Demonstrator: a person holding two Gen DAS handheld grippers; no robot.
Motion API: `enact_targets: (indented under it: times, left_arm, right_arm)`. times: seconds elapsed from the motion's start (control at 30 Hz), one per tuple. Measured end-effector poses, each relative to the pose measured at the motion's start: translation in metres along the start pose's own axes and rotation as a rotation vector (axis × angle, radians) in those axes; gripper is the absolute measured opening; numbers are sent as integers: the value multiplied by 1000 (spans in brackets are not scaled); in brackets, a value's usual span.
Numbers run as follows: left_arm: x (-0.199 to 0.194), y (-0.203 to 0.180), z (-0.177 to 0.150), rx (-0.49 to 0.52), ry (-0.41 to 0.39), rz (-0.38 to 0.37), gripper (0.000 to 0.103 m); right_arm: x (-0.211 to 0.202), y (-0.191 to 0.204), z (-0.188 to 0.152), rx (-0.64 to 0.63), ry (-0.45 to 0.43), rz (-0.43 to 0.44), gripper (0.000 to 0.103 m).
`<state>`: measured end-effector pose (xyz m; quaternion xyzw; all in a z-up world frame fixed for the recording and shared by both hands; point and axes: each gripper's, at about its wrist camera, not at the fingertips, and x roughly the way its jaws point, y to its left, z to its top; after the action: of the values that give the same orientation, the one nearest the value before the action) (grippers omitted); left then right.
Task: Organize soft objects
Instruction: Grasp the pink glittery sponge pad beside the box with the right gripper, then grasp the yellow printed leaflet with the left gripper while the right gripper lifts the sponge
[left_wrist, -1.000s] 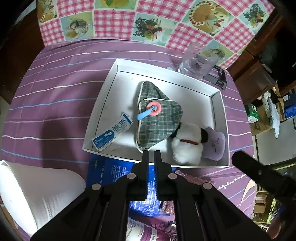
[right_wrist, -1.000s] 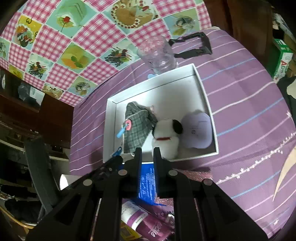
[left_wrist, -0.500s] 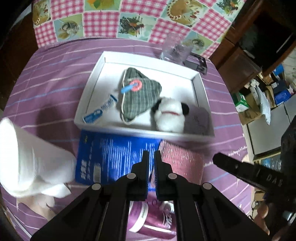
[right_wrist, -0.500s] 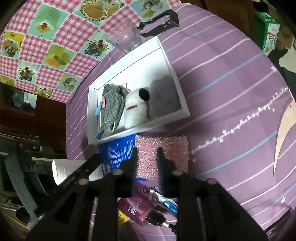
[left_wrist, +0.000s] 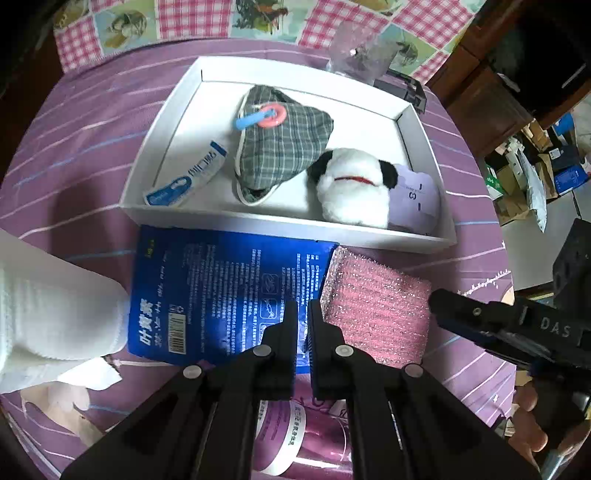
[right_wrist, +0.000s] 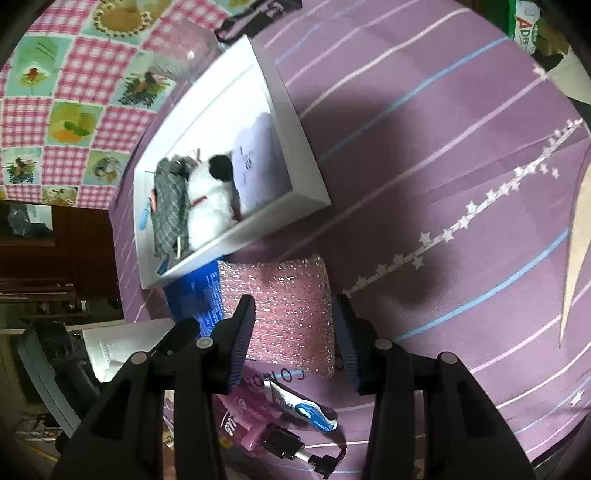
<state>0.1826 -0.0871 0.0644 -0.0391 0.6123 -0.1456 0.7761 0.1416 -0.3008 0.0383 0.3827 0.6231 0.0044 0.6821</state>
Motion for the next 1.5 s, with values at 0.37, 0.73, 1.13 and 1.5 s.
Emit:
enact_targets:
  times: [0.37, 0.73, 1.13, 1.5]
  left_arm:
    - [25, -9, -2, 20, 54, 8, 4]
    - [26, -12, -3, 32, 50, 15, 4]
    - [19, -8, -3, 19, 40, 6, 4]
    - [-10, 1, -2, -19, -19, -8, 10]
  right_arm:
    - [17, -2, 1, 31, 42, 18, 45]
    - [6, 0, 0, 24, 5, 91, 22]
    - [-6, 6, -2, 4, -26, 156, 17]
    - [-29, 15, -6, -44, -69, 190, 17]
